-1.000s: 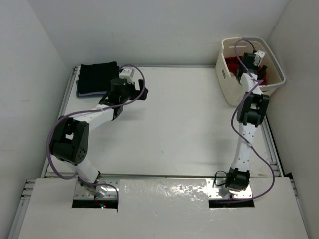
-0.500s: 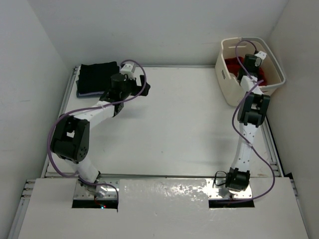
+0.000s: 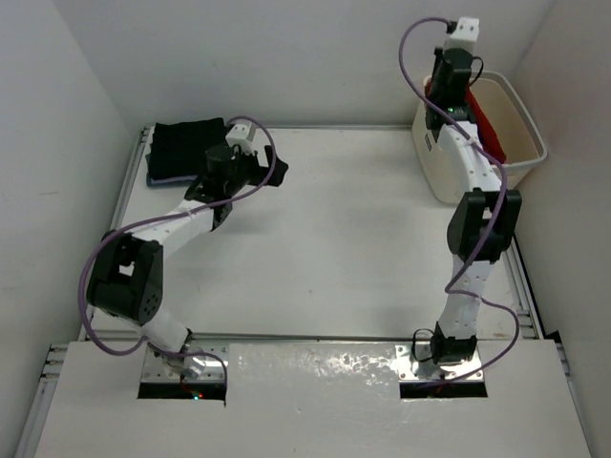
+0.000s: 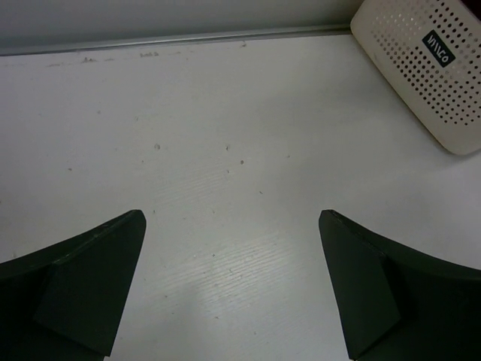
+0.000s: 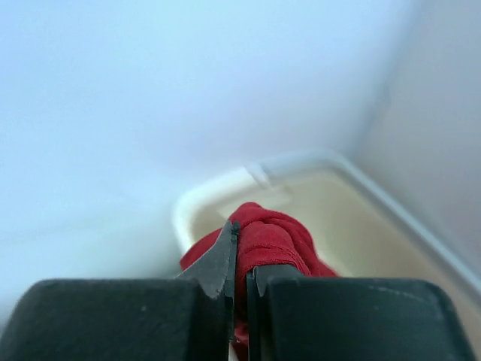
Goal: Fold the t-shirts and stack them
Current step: Grab crumpled tshirt from bin with the right arm, then move the tshirt to the center of the board, then flatten out the tshirt
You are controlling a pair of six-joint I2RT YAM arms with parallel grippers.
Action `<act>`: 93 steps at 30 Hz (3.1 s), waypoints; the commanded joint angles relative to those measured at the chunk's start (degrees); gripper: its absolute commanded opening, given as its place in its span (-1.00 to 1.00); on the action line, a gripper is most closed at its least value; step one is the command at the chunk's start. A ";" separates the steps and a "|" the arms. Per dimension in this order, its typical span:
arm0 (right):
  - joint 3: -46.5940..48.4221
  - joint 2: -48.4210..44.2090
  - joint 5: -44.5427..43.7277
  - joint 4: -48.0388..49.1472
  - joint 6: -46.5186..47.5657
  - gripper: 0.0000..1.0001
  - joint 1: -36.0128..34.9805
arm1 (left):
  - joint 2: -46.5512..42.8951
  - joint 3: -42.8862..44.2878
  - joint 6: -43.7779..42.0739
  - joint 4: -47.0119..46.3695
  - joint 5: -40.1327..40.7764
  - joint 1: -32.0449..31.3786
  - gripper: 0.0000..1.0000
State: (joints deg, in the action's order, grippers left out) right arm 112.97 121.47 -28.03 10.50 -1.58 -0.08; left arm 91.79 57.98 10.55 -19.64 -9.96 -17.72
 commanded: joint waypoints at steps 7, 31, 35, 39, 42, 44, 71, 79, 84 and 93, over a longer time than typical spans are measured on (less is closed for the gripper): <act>11.19 -12.04 27.67 3.75 17.57 -1.00 -13.51 | -10.39 -5.93 2.46 -3.57 1.69 -0.74 0.99; -51.41 -34.45 12.63 -7.60 -12.20 0.98 -12.84 | -39.84 -21.58 30.93 34.40 45.02 -0.57 0.99; -57.76 -38.75 20.72 -9.53 -17.21 0.98 -13.98 | -38.80 -25.18 30.85 32.66 39.95 -0.65 0.99; -62.33 -41.31 25.13 -10.94 -17.05 0.98 -18.62 | -35.98 -26.95 28.75 28.70 32.91 -0.65 1.00; -63.65 -41.40 23.46 -15.77 -15.29 0.98 -23.98 | -33.26 -28.44 26.99 22.82 25.61 -0.65 1.00; -64.62 -41.40 22.76 -18.49 -15.38 0.98 -26.10 | -30.37 -28.18 26.28 20.62 22.54 -0.74 0.99; -83.61 -49.22 23.90 -12.70 -19.33 0.98 -42.02 | -5.92 -14.91 20.83 10.67 18.92 -4.43 0.18; -82.82 -46.07 24.17 -12.87 -17.84 0.98 -43.34 | -6.53 -14.56 20.39 11.02 19.27 -5.58 -0.98; -78.87 -42.37 17.49 -12.26 -16.08 0.98 -50.36 | -11.09 -15.17 20.13 11.64 20.33 -6.02 -1.00; -75.18 -32.28 4.86 -4.61 -25.21 0.97 -53.71 | -21.55 -18.51 19.16 8.04 21.03 -6.37 -1.00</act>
State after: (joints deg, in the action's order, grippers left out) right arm 35.88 86.52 -14.15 2.28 -21.78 -53.67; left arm 73.32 40.01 30.74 -7.97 10.13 -23.35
